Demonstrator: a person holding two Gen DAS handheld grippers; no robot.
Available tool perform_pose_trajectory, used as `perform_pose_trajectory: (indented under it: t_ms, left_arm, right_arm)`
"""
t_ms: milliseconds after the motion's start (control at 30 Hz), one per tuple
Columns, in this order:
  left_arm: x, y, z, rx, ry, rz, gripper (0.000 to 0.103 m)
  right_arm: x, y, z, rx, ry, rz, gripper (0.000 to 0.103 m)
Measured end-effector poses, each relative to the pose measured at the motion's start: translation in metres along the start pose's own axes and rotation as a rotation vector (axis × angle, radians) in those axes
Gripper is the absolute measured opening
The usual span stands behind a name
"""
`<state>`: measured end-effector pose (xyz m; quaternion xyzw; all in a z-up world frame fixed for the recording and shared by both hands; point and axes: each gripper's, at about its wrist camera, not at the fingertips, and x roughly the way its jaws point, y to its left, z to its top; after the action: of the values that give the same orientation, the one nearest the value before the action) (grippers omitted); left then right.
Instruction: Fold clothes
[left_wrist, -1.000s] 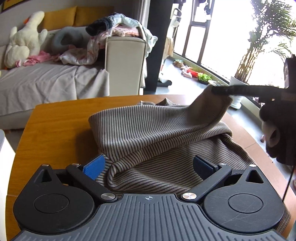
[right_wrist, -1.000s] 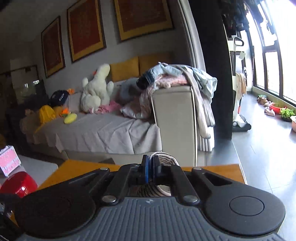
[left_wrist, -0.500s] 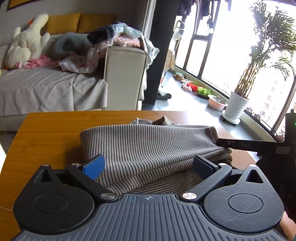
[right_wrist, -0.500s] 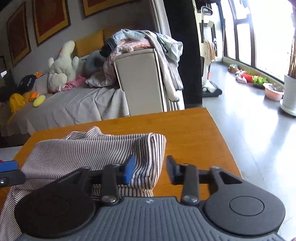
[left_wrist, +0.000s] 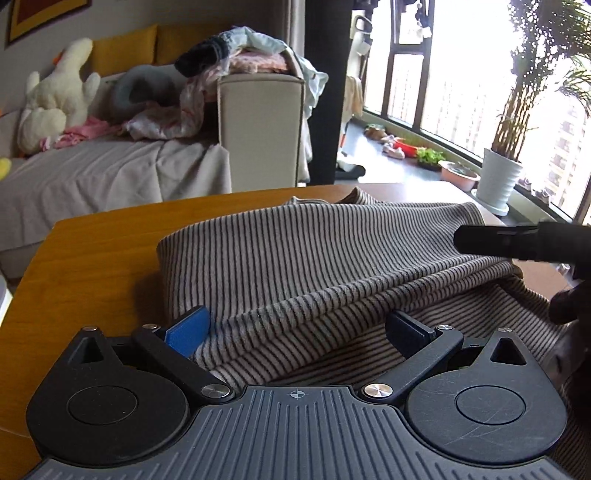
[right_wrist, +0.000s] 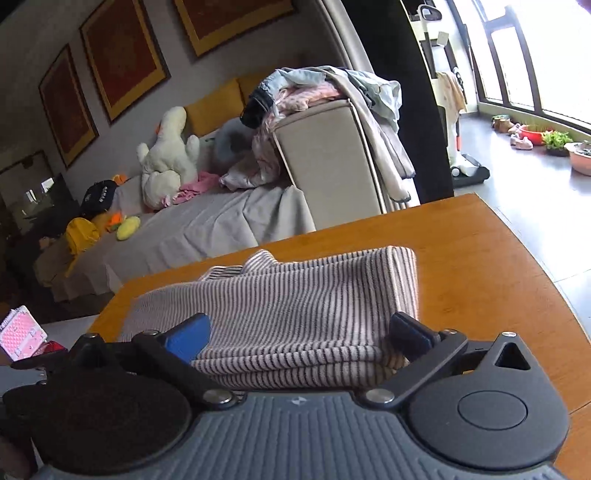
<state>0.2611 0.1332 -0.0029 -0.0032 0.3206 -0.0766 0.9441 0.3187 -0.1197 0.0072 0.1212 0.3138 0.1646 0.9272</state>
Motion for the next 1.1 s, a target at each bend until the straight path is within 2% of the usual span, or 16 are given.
perform_pose_trajectory:
  t_ms: [133,367,567,700,767,1000,1100]
  left_arm:
    - [-0.002,0.002,-0.002,-0.008,0.004,0.005,0.103]
    - [-0.006,0.001,0.0,-0.015,0.002,0.015,0.103]
    - [-0.022,0.001,0.016,-0.014,-0.105,-0.058,0.103]
    - [0.006,0.01,0.011,-0.08,-0.05,-0.075,0.103]
    - [0.008,0.014,0.008,-0.105,-0.054,-0.086,0.103]
    - [0.003,0.019,0.005,-0.123,-0.068,-0.1,0.103]
    - [0.001,0.018,0.004,-0.121,-0.071,-0.102,0.103]
  right_arm:
    - [-0.001,-0.013,-0.002,0.03,0.029,0.036,0.103]
    - [-0.001,-0.009,-0.005,0.025,0.021,0.011,0.103]
    - [-0.002,-0.007,-0.003,0.02,0.023,0.005,0.103]
    - [-0.002,-0.009,-0.003,0.036,0.02,0.016,0.103]
    - [-0.002,-0.01,-0.003,0.037,0.023,0.019,0.103]
    - [0.01,0.015,-0.002,-0.123,0.098,-0.039,0.103]
    - [0.009,0.016,0.002,-0.131,0.129,-0.05,0.103]
